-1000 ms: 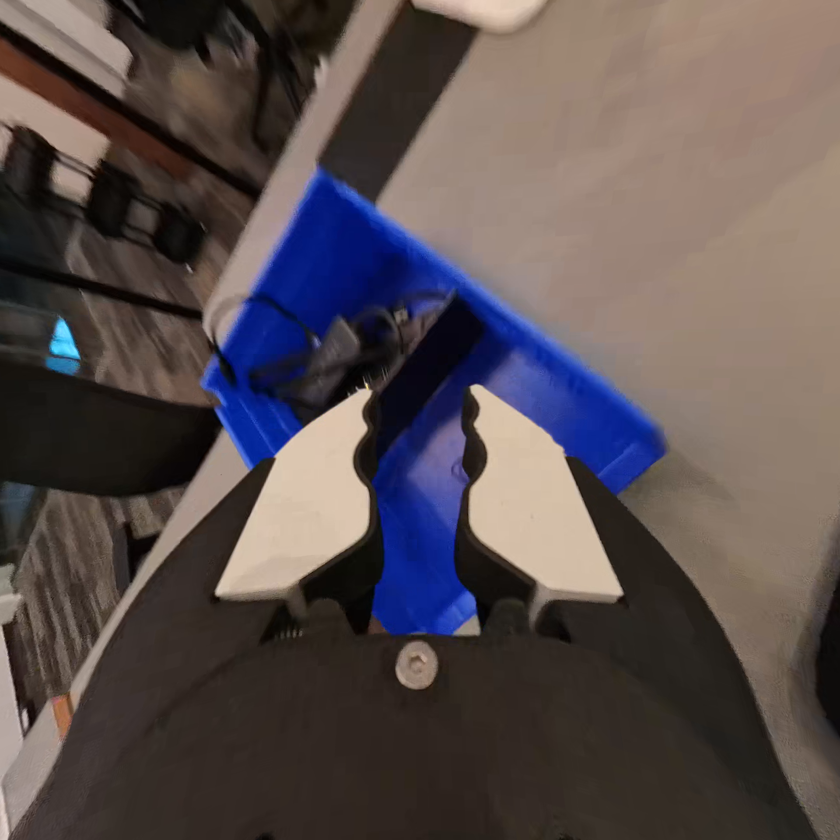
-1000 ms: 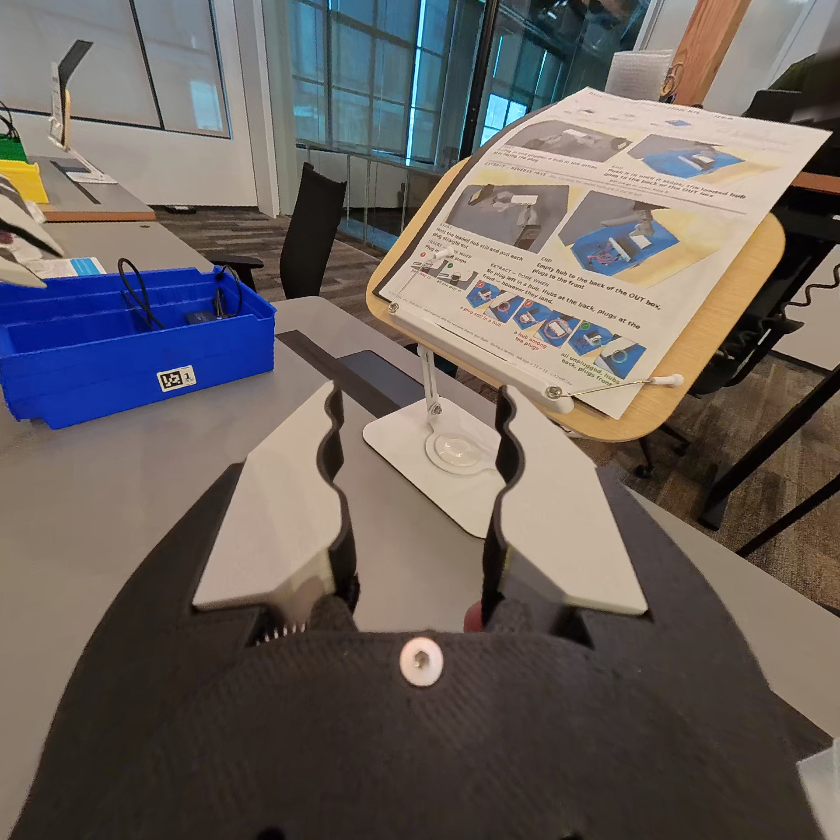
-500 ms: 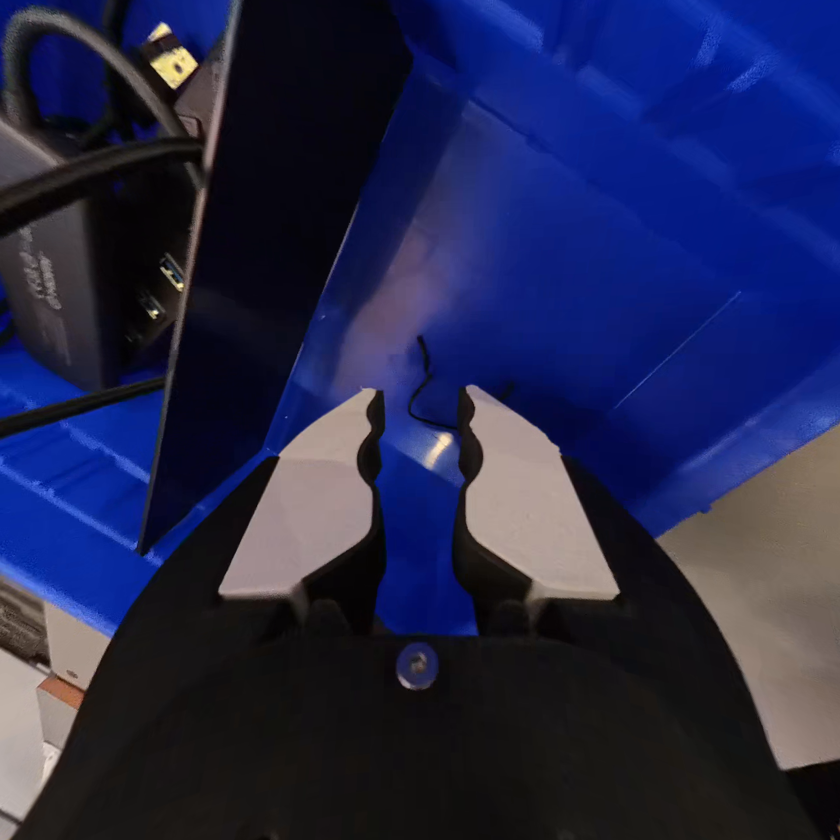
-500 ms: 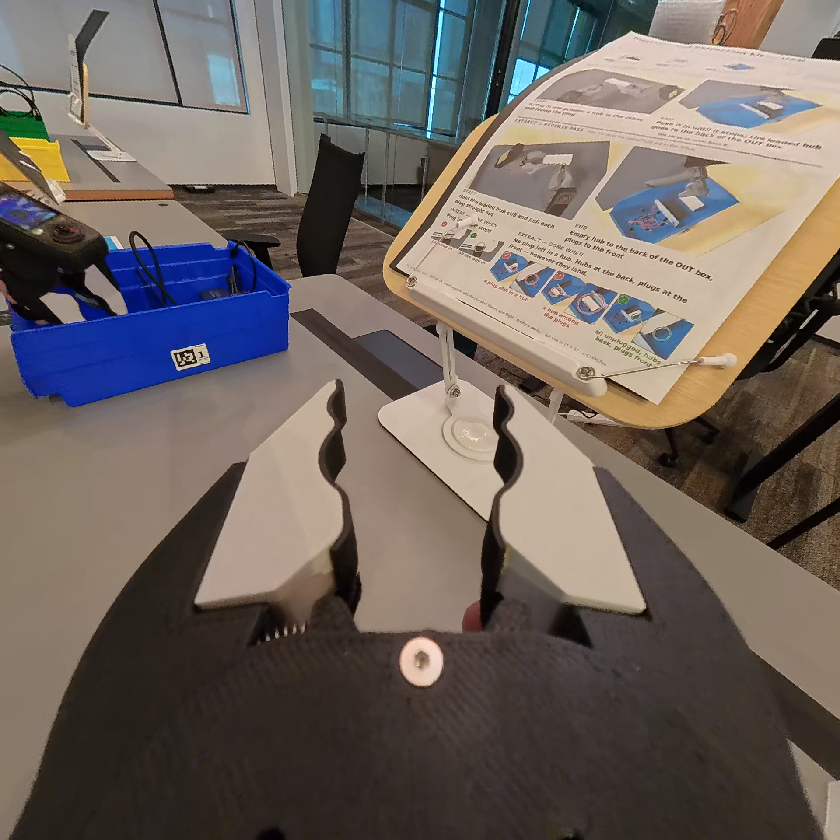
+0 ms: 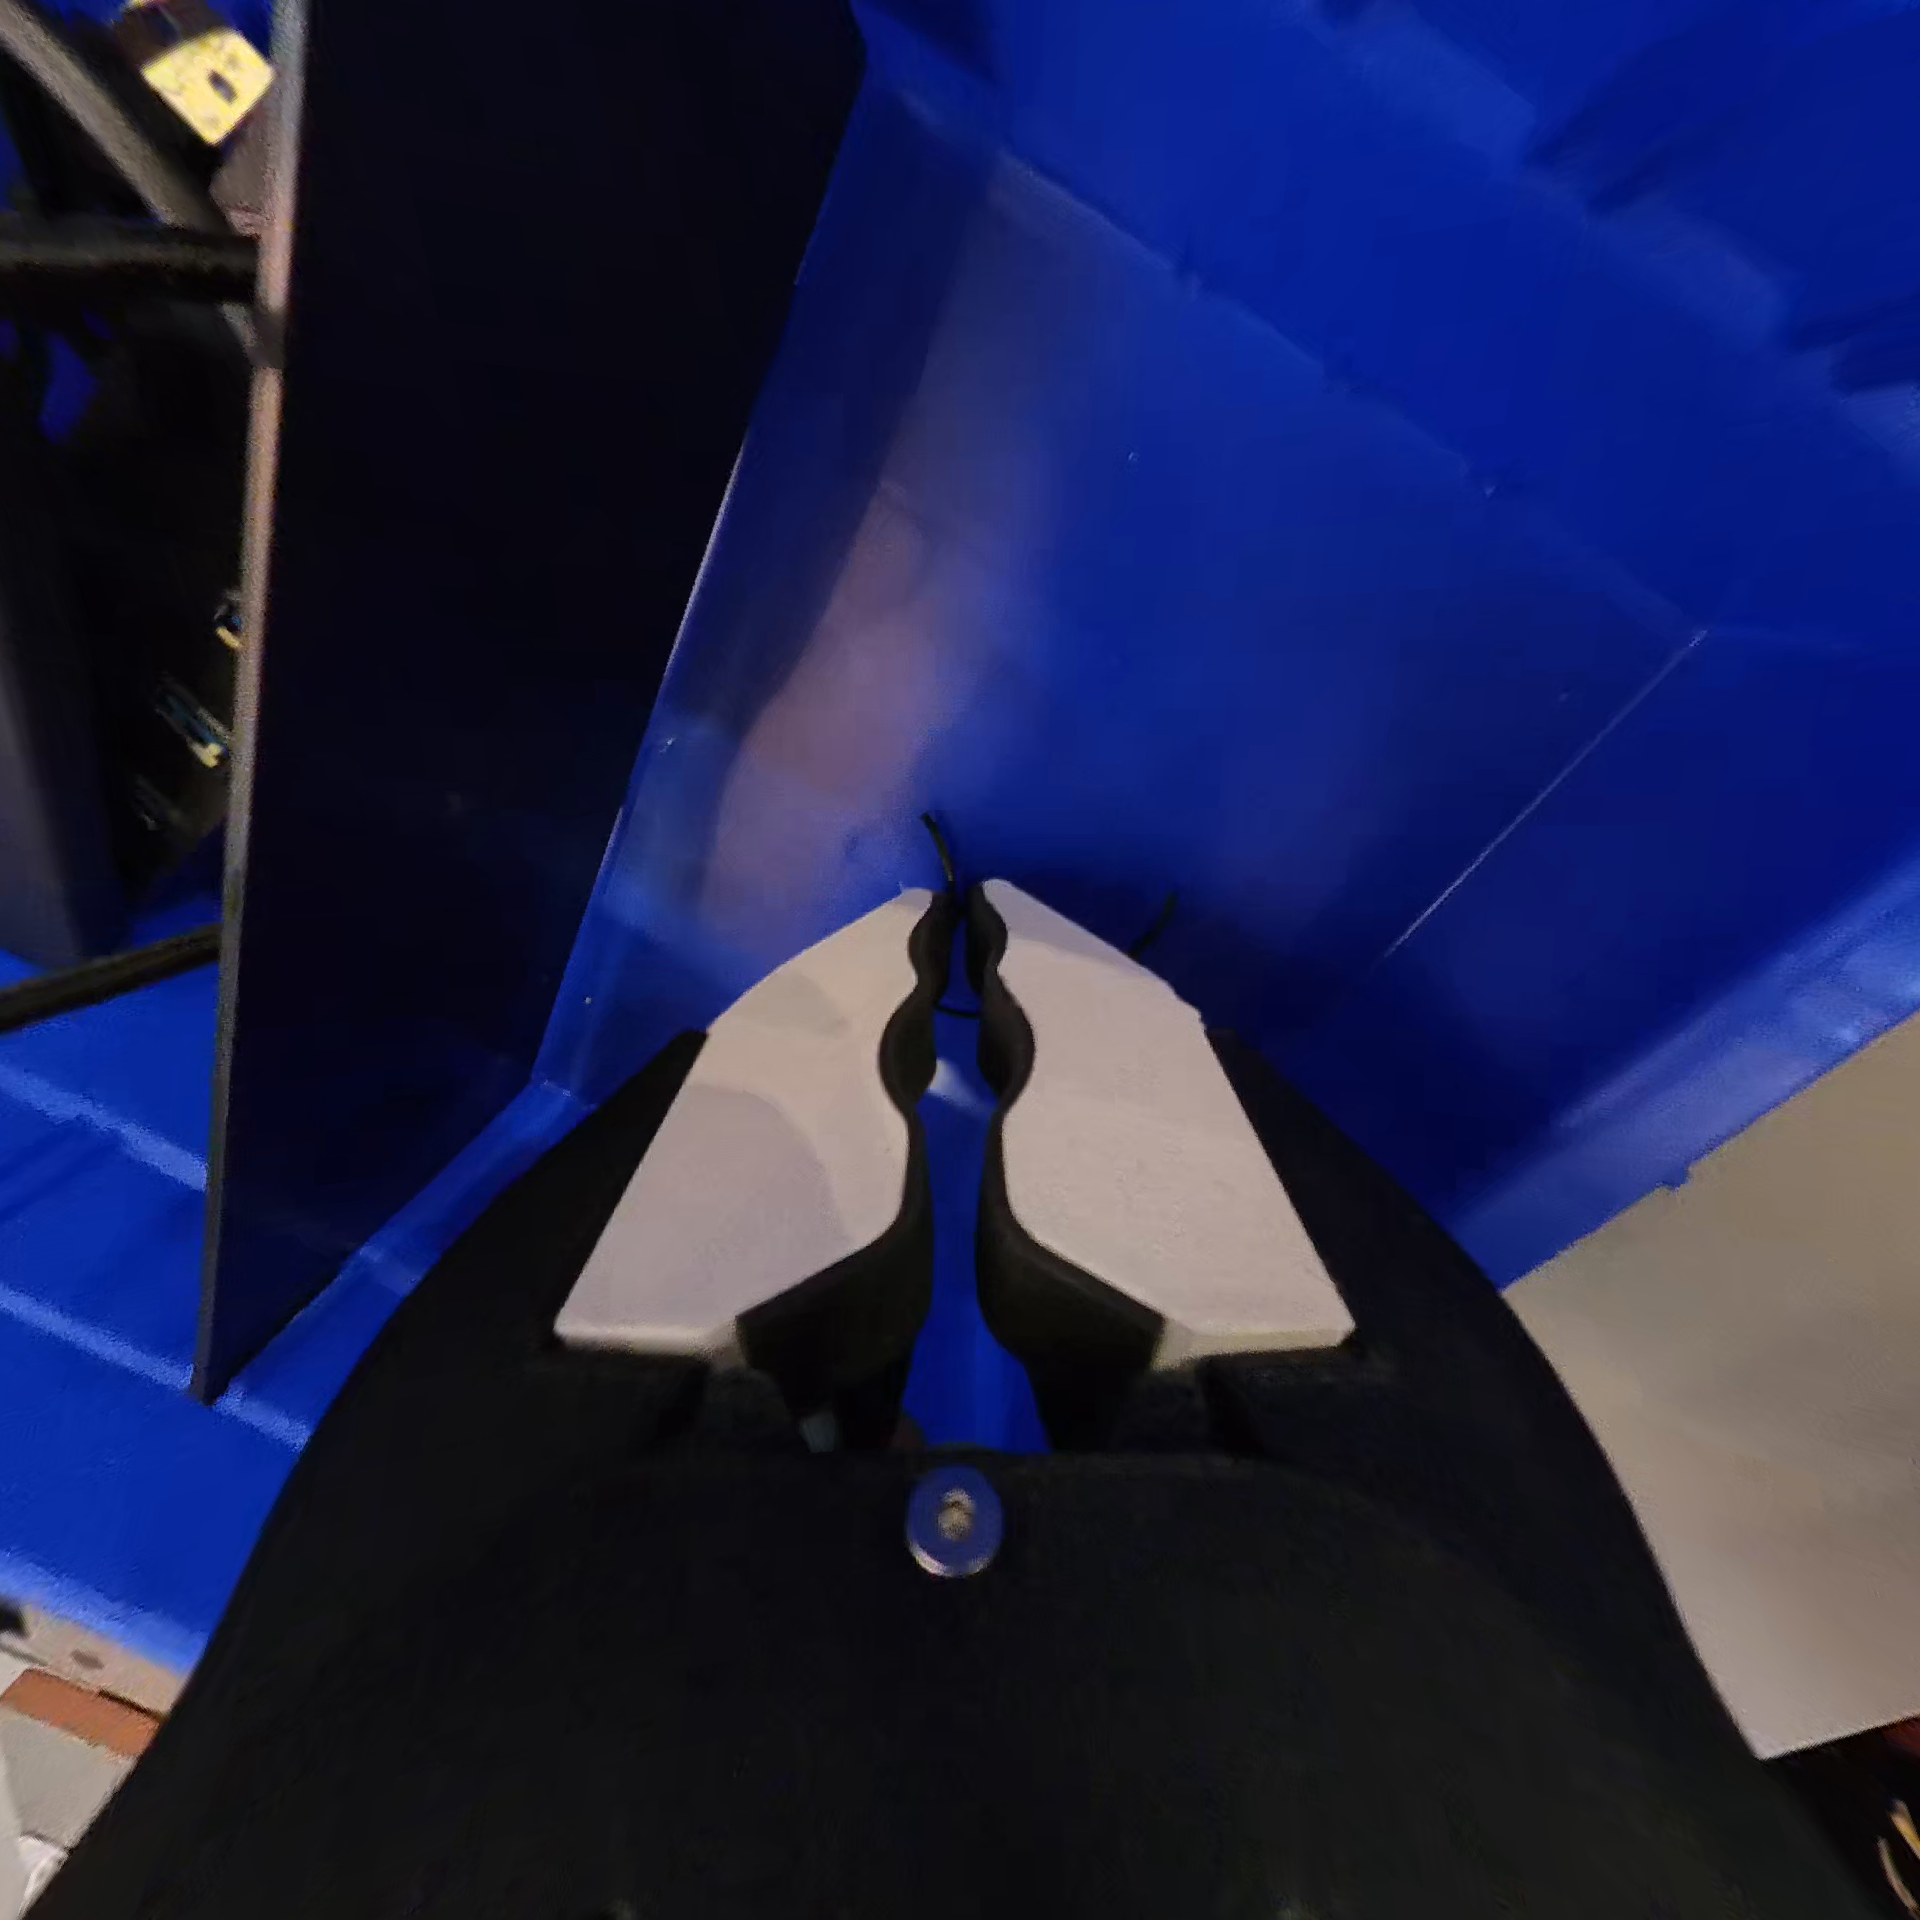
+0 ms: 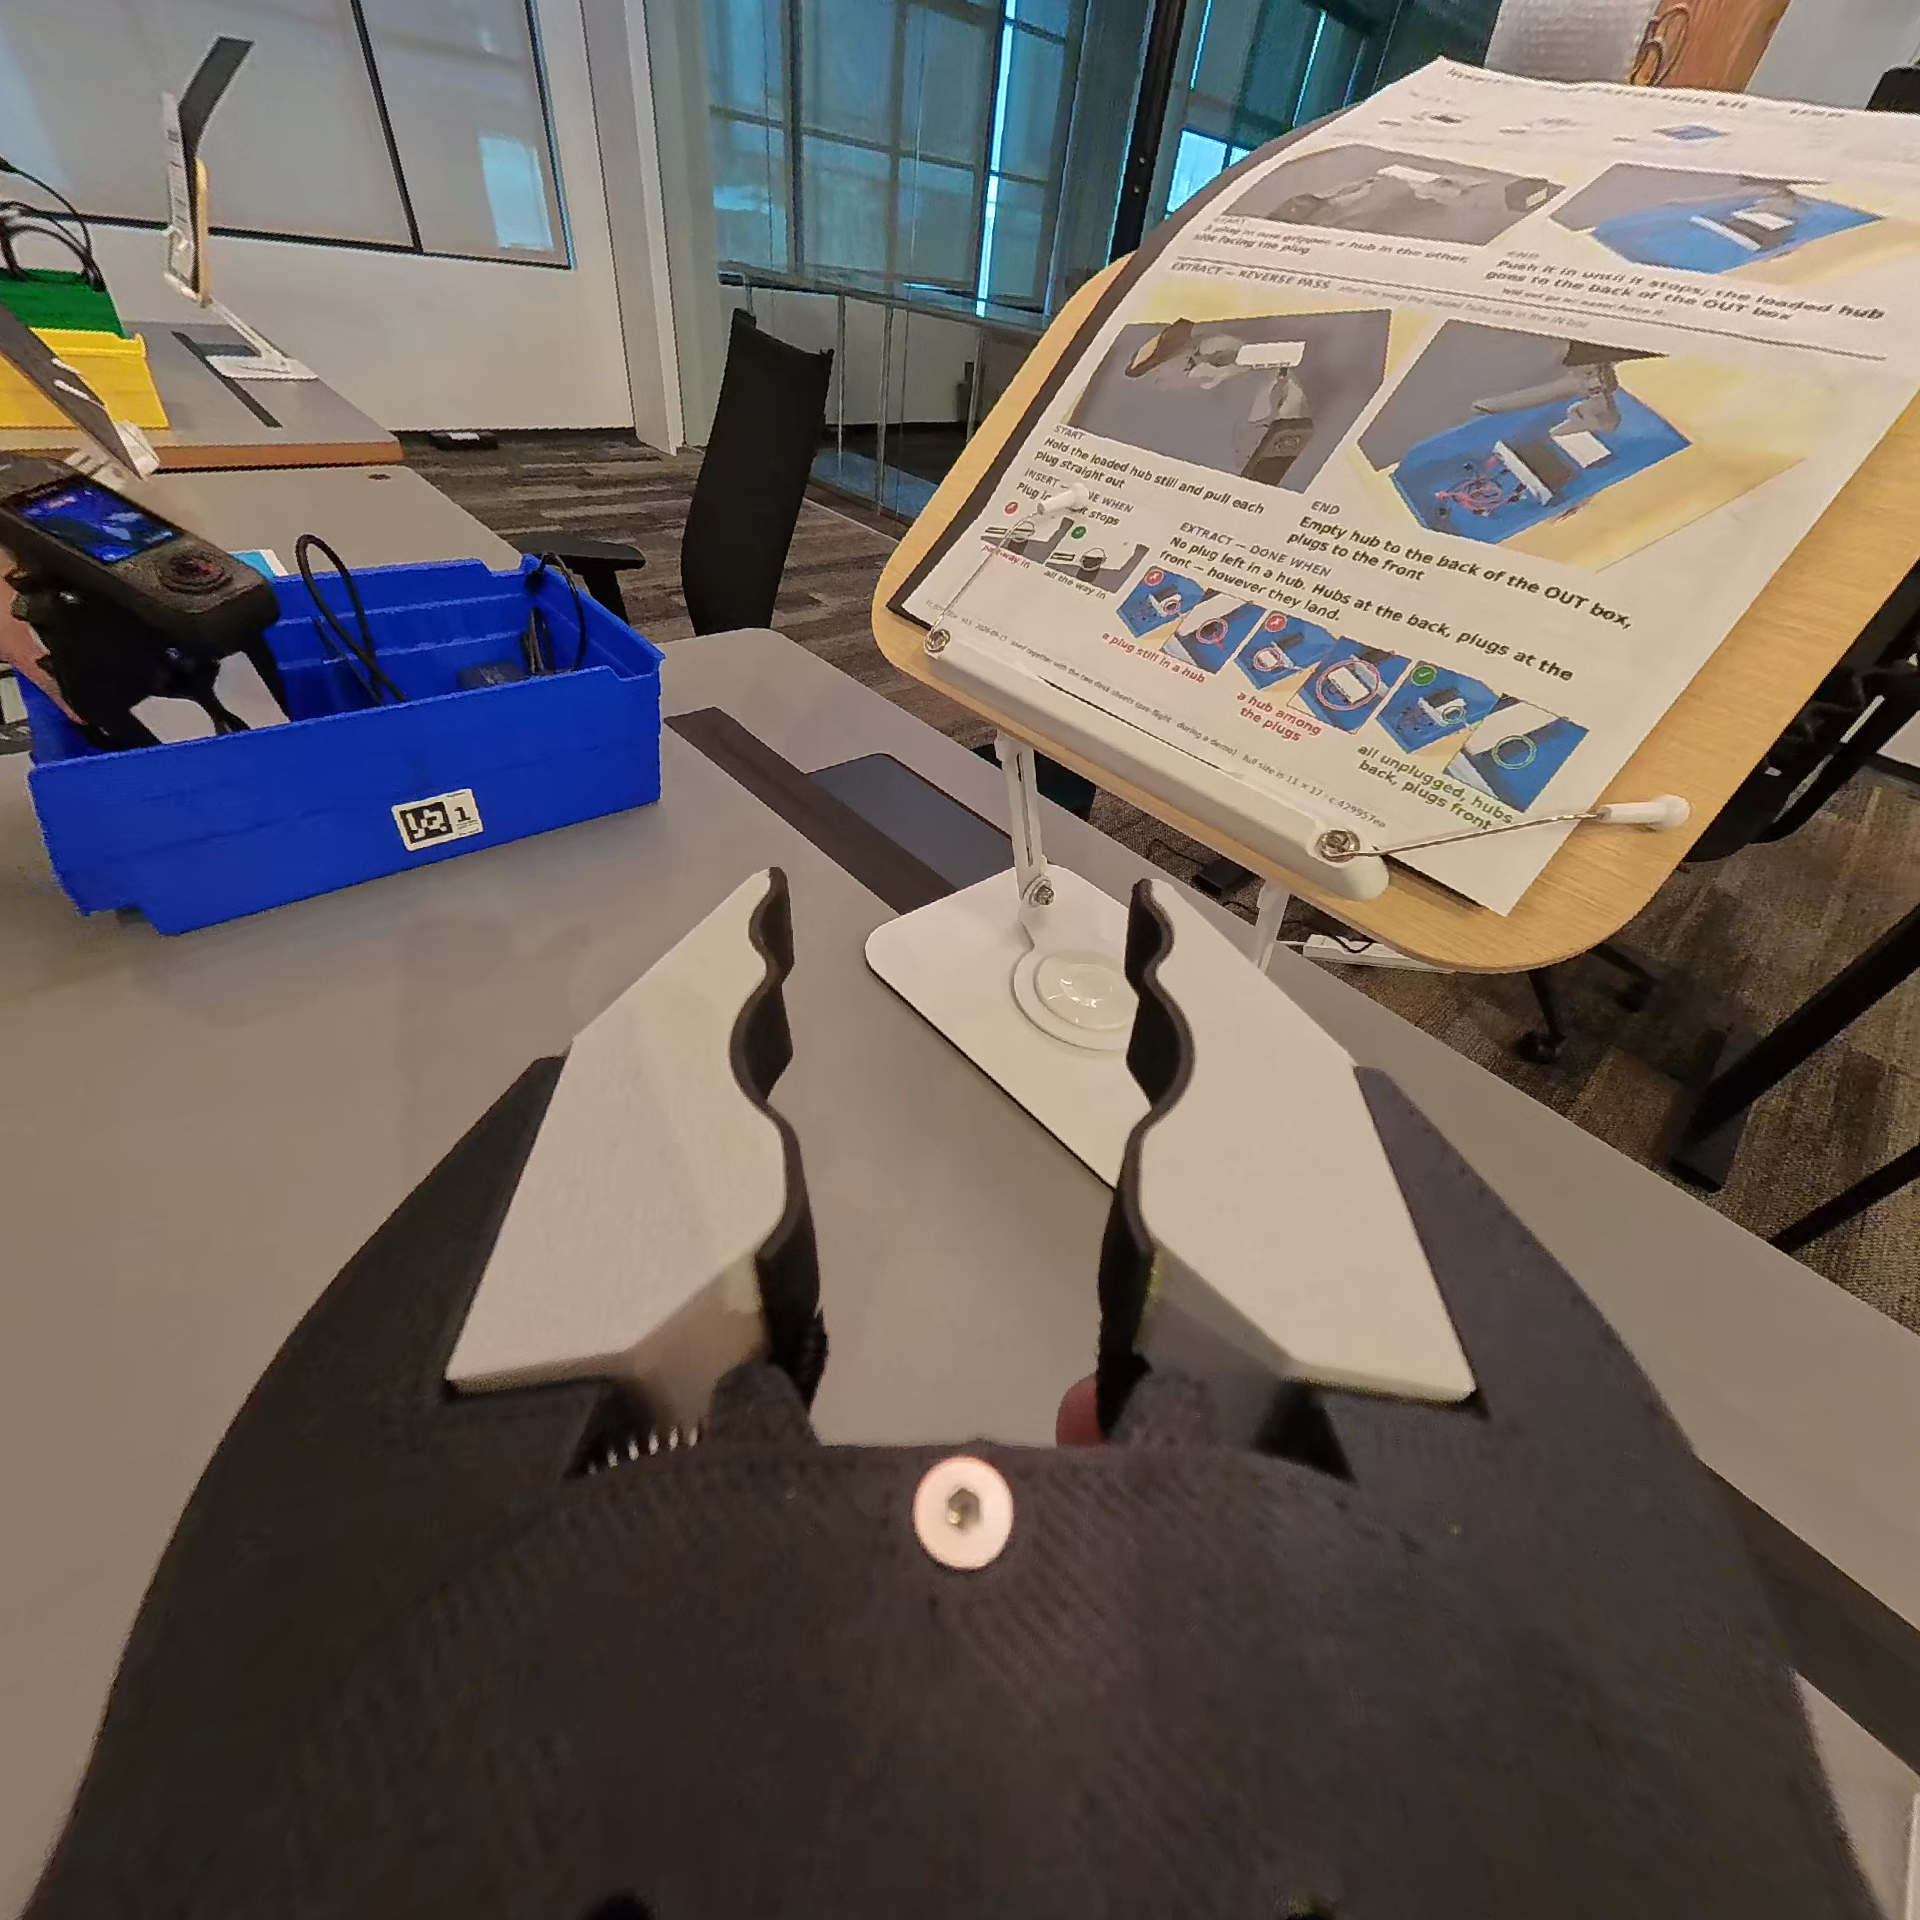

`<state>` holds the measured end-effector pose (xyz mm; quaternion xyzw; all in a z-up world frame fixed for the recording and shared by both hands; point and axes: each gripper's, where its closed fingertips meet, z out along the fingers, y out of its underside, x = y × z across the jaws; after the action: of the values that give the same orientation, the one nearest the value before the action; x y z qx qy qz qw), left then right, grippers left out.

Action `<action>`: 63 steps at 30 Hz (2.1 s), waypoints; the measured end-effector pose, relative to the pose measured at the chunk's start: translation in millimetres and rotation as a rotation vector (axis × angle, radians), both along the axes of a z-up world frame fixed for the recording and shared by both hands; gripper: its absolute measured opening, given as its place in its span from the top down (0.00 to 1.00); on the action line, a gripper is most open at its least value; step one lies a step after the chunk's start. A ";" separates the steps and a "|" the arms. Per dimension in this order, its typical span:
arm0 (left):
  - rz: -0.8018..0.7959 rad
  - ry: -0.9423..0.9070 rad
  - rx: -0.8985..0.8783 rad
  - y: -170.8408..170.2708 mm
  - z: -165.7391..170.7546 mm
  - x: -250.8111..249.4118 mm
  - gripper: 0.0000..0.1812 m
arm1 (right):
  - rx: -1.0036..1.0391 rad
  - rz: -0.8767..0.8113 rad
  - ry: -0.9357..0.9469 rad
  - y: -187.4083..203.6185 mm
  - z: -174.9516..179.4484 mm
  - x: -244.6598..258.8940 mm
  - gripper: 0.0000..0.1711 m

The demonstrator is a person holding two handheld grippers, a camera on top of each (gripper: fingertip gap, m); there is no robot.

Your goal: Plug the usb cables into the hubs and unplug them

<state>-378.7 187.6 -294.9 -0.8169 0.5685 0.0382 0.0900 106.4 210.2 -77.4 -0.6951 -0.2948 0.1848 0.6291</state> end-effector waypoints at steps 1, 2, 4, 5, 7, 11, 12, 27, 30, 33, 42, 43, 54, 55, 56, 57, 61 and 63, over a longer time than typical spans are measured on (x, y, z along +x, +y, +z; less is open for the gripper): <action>0.004 -0.010 0.023 0.9 4.4 -0.3 0.98 | 0.001 -0.001 0.001 -0.1 0.7 0.4 0.63; 0.010 -0.027 0.050 2.0 10.7 0.0 0.98 | 0.003 -0.002 0.003 -0.2 1.3 0.8 0.63; 0.022 -0.059 0.112 3.0 28.0 0.1 0.98 | 0.004 -0.001 0.007 -0.6 2.4 1.3 0.63; 0.024 -0.078 0.142 1.1 39.0 1.1 0.98 | 0.004 -0.001 0.007 -0.7 2.6 1.3 0.63; 0.018 -0.124 0.200 -7.3 67.0 6.4 0.99 | 0.006 0.001 0.008 -1.3 3.6 0.9 0.63; -0.046 -0.192 0.350 -26.8 133.8 36.8 0.99 | 0.013 0.006 0.015 -2.9 7.2 0.7 0.63; -0.084 -0.212 0.376 -33.1 147.6 53.7 0.99 | 0.014 0.006 0.016 -3.3 8.3 0.7 0.63; -0.605 -0.312 0.176 -111.6 72.9 335.4 0.99 | 0.047 0.004 0.050 -9.8 26.7 9.9 0.63; -0.621 -0.299 0.100 -126.7 42.6 339.9 0.99 | 0.038 0.000 0.060 -6.9 24.8 14.1 0.63; -0.654 -0.301 0.053 -142.5 26.1 341.5 0.99 | 0.026 0.001 0.063 -4.6 21.1 14.3 0.63; -0.697 -0.270 0.000 -163.6 -0.8 340.4 0.93 | 0.017 0.019 0.043 -6.3 15.7 5.3 0.63; -0.694 -0.277 0.002 -163.7 -0.2 341.0 0.90 | 0.017 0.020 0.043 -6.4 15.9 5.2 0.63; -0.601 -0.359 0.174 -132.5 58.2 320.1 0.83 | 0.018 0.022 0.048 -7.3 17.3 6.4 0.63; -0.577 -0.360 0.224 -122.4 73.2 309.7 0.83 | 0.019 0.020 0.048 -7.2 17.5 7.4 0.63; -0.545 -0.362 0.278 -110.8 90.1 297.6 0.84 | 0.018 0.018 0.049 -6.7 17.6 8.3 0.63; -0.509 -0.354 0.331 -97.9 107.1 282.6 0.84 | 0.017 0.017 0.050 -6.3 17.2 9.1 0.63; -0.363 -0.260 0.545 -35.0 170.7 206.9 0.85 | 0.004 0.010 0.052 -3.2 12.9 11.8 0.63; -0.301 -0.220 0.597 -5.6 192.3 169.5 0.85 | -0.006 0.009 0.051 -1.5 9.2 11.9 0.64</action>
<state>-209.2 182.0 -102.6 -0.6608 0.6333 0.1007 0.3900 118.2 208.7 -68.3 -0.6906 -0.2815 0.2060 0.6336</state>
